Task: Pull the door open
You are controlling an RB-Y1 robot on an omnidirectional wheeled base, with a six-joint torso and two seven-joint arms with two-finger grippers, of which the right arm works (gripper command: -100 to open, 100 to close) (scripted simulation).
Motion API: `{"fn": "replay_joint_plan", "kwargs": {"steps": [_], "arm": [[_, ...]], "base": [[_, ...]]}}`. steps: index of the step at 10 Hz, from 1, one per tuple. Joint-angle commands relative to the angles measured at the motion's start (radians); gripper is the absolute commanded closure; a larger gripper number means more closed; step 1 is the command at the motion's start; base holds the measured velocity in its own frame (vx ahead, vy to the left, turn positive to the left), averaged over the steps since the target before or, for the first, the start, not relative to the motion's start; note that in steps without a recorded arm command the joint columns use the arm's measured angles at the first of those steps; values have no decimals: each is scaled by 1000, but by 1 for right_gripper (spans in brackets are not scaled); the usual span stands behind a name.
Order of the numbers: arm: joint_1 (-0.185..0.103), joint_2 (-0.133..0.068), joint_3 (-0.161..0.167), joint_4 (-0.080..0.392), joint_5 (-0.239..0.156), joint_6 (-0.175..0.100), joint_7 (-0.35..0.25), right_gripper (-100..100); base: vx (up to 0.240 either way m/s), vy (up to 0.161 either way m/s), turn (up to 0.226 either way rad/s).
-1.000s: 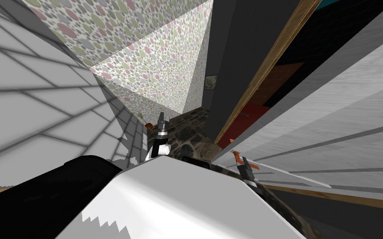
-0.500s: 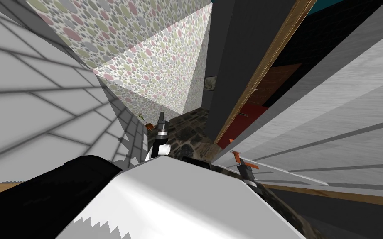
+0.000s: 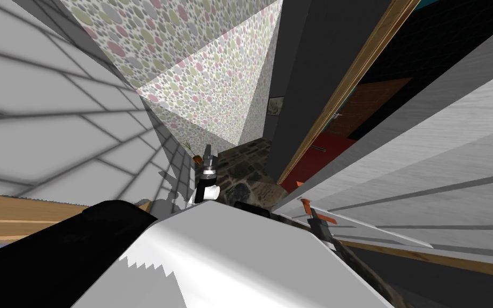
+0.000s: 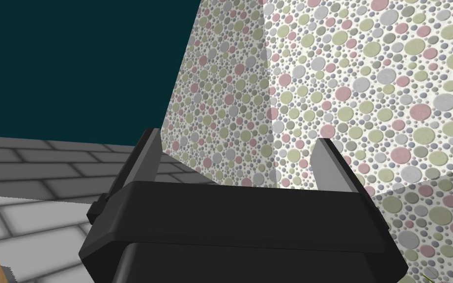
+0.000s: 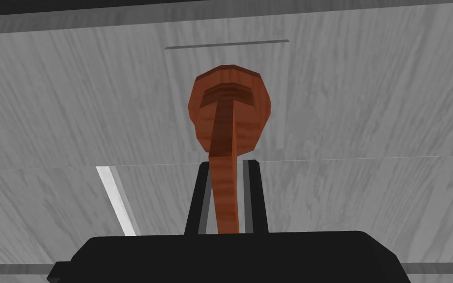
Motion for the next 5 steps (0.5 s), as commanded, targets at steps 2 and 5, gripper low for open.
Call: {"fn": "replay_joint_plan", "kwargs": {"steps": [2,5], "arm": [[30,-7,7,12,5,-43,-9,100],[65,-18,14,30,12,-105,-21,100]], "base": [[-154,-40,131],[-101,-37,100]]}}
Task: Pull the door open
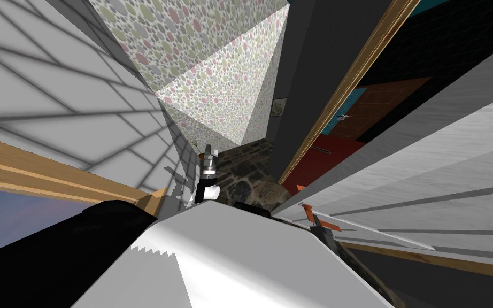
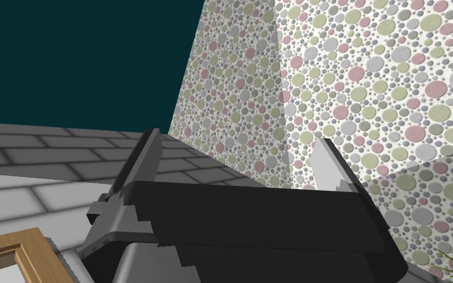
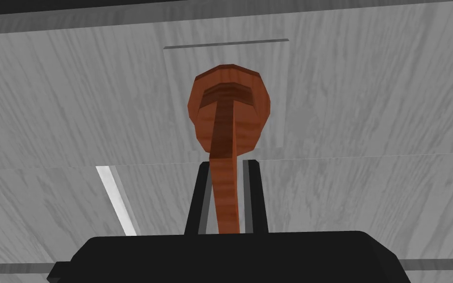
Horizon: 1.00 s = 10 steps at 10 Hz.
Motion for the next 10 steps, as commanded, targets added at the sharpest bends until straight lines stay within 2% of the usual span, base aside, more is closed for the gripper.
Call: {"fn": "replay_joint_plan", "kwargs": {"steps": [1,3,4,5,9,10], "arm": [[28,-6,4,-15,4,-21,-8,100],[49,-12,8,-3,7,-58,-15,100],[31,-8,11,9,9,-55,-12,100],[50,-1,12,25,10,-89,-9,100],[98,13,9,71,10,-179,5,100],[104,16,9,78,10,-192,7,100]], "base": [[-125,-59,133],[-142,-70,114],[-69,-17,25],[-8,-33,267],[-47,-58,241],[-73,-37,150]]}}
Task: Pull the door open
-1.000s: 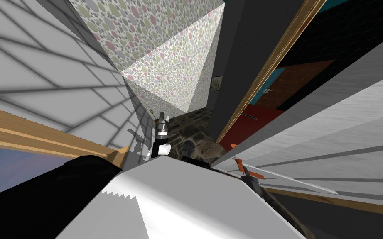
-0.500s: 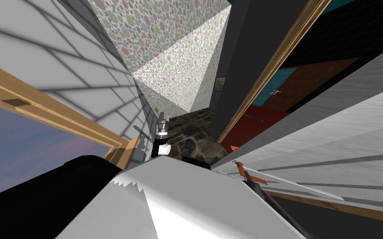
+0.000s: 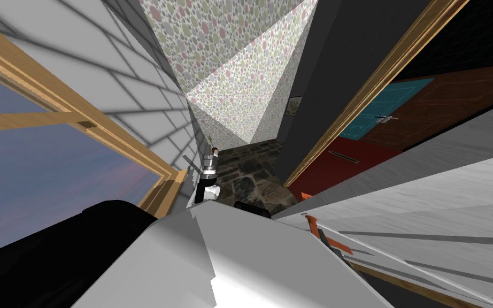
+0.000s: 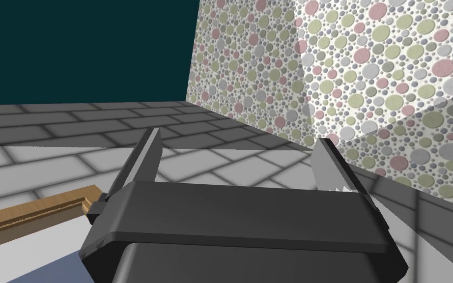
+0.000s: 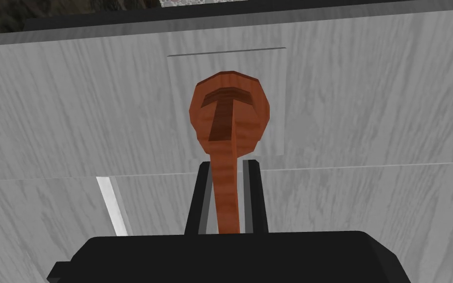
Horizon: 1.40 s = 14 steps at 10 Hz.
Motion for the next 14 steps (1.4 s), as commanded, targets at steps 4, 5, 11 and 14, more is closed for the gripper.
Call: {"fn": "replay_joint_plan", "kwargs": {"steps": [4,5,11,14], "arm": [[47,18,0,34,2,-74,15,100],[58,21,0,45,2,-96,19,100],[87,39,1,58,2,-129,28,100],[101,53,-9,67,-10,-136,34,100]], "base": [[-94,-31,111],[-146,-74,157],[-113,-23,75],[-37,-36,284]]}}
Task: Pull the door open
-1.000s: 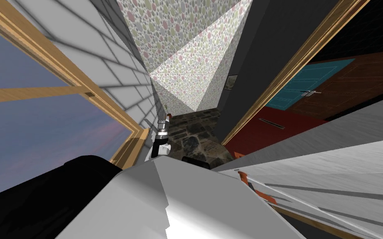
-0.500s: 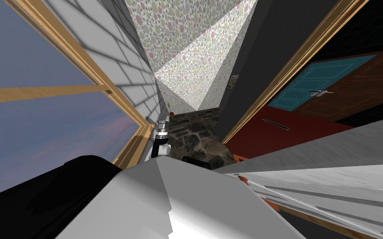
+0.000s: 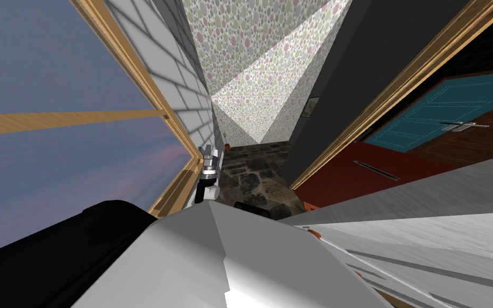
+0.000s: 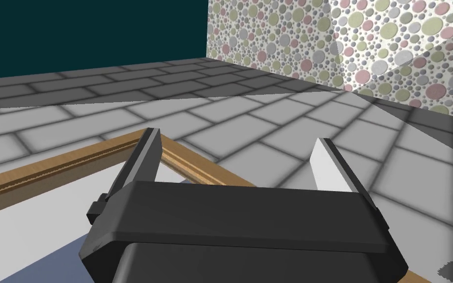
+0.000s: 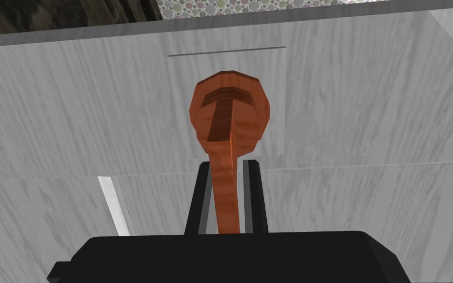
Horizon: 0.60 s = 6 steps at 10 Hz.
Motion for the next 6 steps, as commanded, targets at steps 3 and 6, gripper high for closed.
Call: {"fn": "replay_joint_plan", "kwargs": {"steps": [3,6], "arm": [[16,18,-15,15,-18,-14,9,100],[34,40,-29,32,-37,-35,19,100]], "base": [[-63,-1,273],[-98,14,291]]}}
